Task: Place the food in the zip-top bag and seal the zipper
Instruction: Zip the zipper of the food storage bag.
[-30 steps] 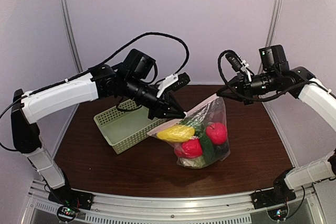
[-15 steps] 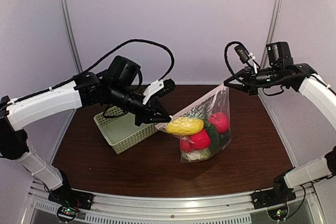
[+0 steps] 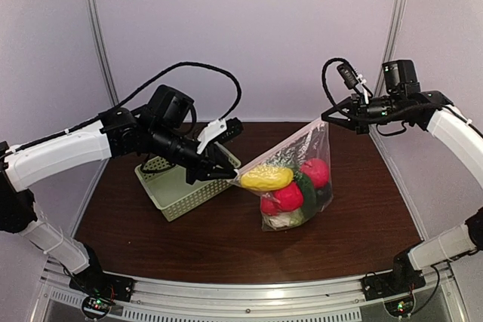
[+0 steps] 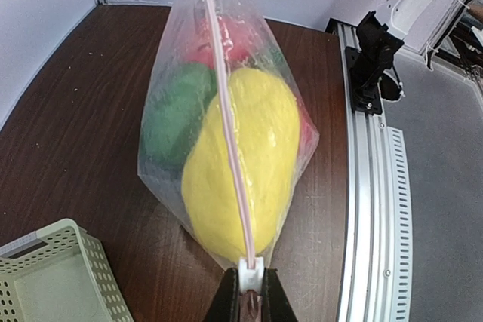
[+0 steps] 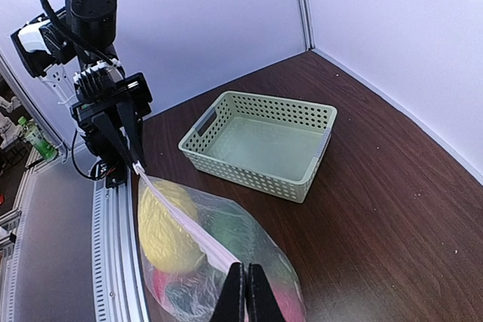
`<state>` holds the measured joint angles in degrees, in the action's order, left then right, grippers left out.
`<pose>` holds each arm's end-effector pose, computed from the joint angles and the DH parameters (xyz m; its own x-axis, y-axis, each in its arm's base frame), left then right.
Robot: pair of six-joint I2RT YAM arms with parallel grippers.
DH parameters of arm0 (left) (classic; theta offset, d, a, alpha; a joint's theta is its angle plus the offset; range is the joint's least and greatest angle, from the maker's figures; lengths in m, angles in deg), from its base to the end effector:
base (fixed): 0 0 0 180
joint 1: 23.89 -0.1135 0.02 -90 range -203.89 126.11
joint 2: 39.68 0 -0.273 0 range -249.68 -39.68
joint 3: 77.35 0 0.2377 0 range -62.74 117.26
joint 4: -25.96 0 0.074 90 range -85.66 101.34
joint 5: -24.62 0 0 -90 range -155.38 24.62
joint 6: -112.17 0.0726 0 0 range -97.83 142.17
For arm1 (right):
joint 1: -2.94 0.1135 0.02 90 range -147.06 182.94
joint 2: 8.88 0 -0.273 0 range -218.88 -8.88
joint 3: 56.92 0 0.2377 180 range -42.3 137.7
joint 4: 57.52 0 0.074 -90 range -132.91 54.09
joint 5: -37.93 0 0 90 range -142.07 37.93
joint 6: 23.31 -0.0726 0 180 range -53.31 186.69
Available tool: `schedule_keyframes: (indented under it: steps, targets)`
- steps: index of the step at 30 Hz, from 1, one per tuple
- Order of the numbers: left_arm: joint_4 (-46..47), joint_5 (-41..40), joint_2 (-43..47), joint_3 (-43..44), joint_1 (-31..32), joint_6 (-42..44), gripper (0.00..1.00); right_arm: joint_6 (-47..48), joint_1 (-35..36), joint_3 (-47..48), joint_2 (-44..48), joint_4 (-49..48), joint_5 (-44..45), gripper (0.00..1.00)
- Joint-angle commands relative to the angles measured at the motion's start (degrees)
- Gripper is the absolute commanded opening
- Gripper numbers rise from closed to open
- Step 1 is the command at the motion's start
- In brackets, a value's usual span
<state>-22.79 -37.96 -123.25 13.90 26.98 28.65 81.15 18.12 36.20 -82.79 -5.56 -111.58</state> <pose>0.1819 -0.2766 0.3256 -0.3095 0.5392 -0.7832 0.9487 0.2315 -0.2155 0.2365 0.1290 0.3941 -0.2977 -0.2121 -0.9308 -0.9363 0.2550 0.2414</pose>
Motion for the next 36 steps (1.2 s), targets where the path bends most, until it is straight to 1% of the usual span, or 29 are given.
schedule_keyframes:
  steps: [1, 2, 4, 6, 7, 10, 14, 16, 18, 19, 21, 23, 24, 26, 27, 28, 29, 30, 31, 32, 33, 35, 36]
  targets:
    - [-8.4, -2.8, -0.3, -0.3, -1.0, 0.1, 0.30, -2.3, -2.8, 3.3, -1.5, -7.5, 3.4, 0.00]
    - [-7.6, -4.3, -0.5, 0.1, -1.0, -0.3, 0.48, -3.0, -2.7, 4.0, -2.3, -8.4, 3.1, 0.00]
    - [-3.8, -6.9, -0.2, 0.7, -1.0, -0.8, 0.71, -5.1, -2.7, 5.5, -4.1, -11.3, 3.4, 0.00]
    - [1.5, -9.2, 0.8, 0.5, -1.0, -2.6, 0.93, -7.5, -2.7, 7.5, -6.2, -14.9, 4.3, 0.00]
    - [3.9, -9.7, 1.3, 0.7, -1.0, -3.1, 0.97, -8.1, -2.7, 9.2, -7.6, -16.0, 4.7, 0.00]
    - [7.6, -11.5, 2.1, 1.9, -1.0, -4.5, 0.98, -8.2, -2.6, 16.1, -12.0, -16.3, 5.7, 0.00]
    - [8.6, -13.3, 3.2, 2.5, -1.0, -6.0, 0.98, -6.4, -2.5, 22.9, -16.0, -16.4, 6.1, 0.00]
    - [8.6, -14.3, 4.5, 2.2, -1.1, -6.3, 0.98, -5.2, -2.3, 23.6, -16.6, -15.6, 4.1, 0.00]
    - [8.7, -14.6, 6.4, 1.2, -1.0, -6.3, 0.98, -3.5, -1.4, 21.4, -15.8, -13.4, 1.7, 0.00]
    - [9.0, -14.7, 7.4, 0.6, -1.0, -6.3, 0.98, -1.3, -0.5, 19.9, -15.1, -11.0, 0.4, 0.00]
    - [9.3, -15.4, 9.3, -0.6, -1.0, -6.3, 0.98, 8.7, 2.9, 17.4, -13.1, -0.4, 0.5, 0.00]
    - [9.5, -16.8, 10.9, -1.7, -1.1, -6.3, 0.98, 21.2, 8.2, 15.0, -11.2, 12.1, 5.3, 0.00]
    - [9.7, -17.5, 11.6, -2.3, -1.0, -6.3, 0.98, 25.0, 11.1, 12.8, -10.2, 16.0, 7.6, 0.00]
    - [10.7, -19.3, 12.8, -4.4, -1.0, -8.5, 0.98, 29.3, 16.3, 7.3, -7.7, 20.8, 11.5, 0.00]
    - [11.4, -20.3, 13.3, -5.3, -1.0, -9.1, 0.98, 30.3, 18.5, 4.3, -6.4, 22.1, 12.6, 0.10]
    - [12.1, -21.2, 13.6, -6.1, -1.1, -9.5, 0.98, 30.7, 19.9, 1.8, -4.9, 22.9, 13.0, 0.25]
    - [12.9, -22.2, 13.8, -6.9, -1.1, -9.8, 0.98, 30.1, 20.4, 0.1, -3.3, 23.0, 12.8, 0.36]
    - [13.7, -23.4, 13.9, -7.5, -1.2, -9.9, 0.98, 28.9, 20.3, -0.9, -0.7, 22.6, 12.7, 0.45]
    - [14.2, -25.5, 13.9, -8.0, -1.3, -10.2, 0.98, 28.2, 19.9, -0.8, 0.7, 21.9, 13.4, 0.49]
    - [14.8, -28.2, 14.0, -8.4, -1.4, -10.3, 0.98, 25.7, 19.0, -0.4, 2.7, 20.7, 14.3, 0.56]
    - [15.4, -30.7, 14.1, -8.6, -1.6, -10.3, 0.98, 23.3, 17.5, 0.2, 4.8, 18.5, 15.1, 0.65]
    - [16.9, -36.7, 14.2, -9.1, -1.6, -10.9, 0.98, 17.1, 13.0, 0.7, 8.4, 12.7, 17.1, 0.77]
    - [17.6, -40.9, 14.1, -9.3, -1.6, -11.8, 0.98, 13.6, 11.0, 0.8, 9.4, 9.3, 19.2, 0.80]
